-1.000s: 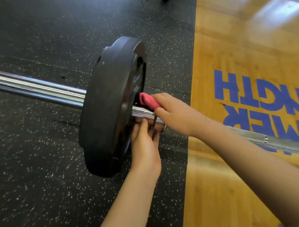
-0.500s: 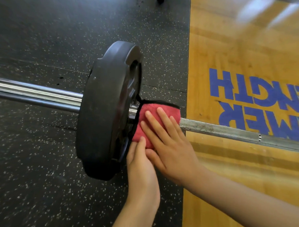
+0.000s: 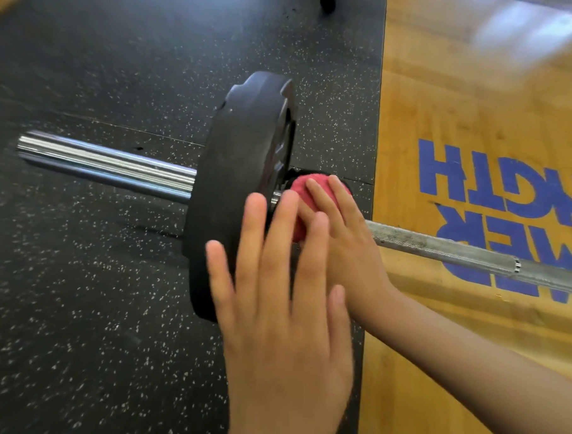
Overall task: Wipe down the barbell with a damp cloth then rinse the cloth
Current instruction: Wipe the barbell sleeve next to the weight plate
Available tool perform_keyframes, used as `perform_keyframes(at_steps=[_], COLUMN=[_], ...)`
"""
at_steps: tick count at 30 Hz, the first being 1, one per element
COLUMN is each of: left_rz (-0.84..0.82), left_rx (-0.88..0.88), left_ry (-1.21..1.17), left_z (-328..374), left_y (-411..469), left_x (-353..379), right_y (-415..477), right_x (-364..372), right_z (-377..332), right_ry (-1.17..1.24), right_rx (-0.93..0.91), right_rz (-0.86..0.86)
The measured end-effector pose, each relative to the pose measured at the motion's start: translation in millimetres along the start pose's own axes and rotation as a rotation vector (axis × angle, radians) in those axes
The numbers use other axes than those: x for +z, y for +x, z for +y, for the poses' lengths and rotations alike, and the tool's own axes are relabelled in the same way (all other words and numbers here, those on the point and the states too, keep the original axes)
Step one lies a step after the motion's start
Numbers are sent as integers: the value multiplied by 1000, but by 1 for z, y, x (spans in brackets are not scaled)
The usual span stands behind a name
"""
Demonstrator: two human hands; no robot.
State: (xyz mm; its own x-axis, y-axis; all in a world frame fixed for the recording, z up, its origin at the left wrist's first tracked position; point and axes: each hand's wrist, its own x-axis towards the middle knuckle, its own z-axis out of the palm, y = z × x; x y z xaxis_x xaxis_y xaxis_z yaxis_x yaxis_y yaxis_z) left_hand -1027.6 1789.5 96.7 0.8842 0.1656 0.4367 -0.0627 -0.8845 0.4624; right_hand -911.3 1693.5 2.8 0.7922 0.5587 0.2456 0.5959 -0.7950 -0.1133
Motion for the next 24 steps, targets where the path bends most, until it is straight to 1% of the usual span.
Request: perform_keyframes(at_steps=[4, 7, 10, 13, 17, 20, 24], left_rz=[-81, -82, 7, 118, 217, 181, 62], left_rx=[-30, -23, 2, 73, 146, 147, 186], left_ry=[220, 264, 266, 236, 276, 301, 341], left_z=[-22, -29, -34, -46, -54, -49, -43], left_y=[2, 4, 2, 5, 17, 31, 68], left_x=[5, 10, 11, 12, 21, 22, 22], right_y=[-2, -6, -12, -25, -33, -20, 8], right_x=[-6, -8, -6, -3, 4, 7, 6], right_z=[-3, -7, -12, -16, -17, -20, -13], right_ry=[73, 35, -75, -199, -282, -316, -335], right_rx=[-8, -1, -29, -109, -143, -93, -20], right_rz=[86, 93, 81, 105, 71, 36, -5])
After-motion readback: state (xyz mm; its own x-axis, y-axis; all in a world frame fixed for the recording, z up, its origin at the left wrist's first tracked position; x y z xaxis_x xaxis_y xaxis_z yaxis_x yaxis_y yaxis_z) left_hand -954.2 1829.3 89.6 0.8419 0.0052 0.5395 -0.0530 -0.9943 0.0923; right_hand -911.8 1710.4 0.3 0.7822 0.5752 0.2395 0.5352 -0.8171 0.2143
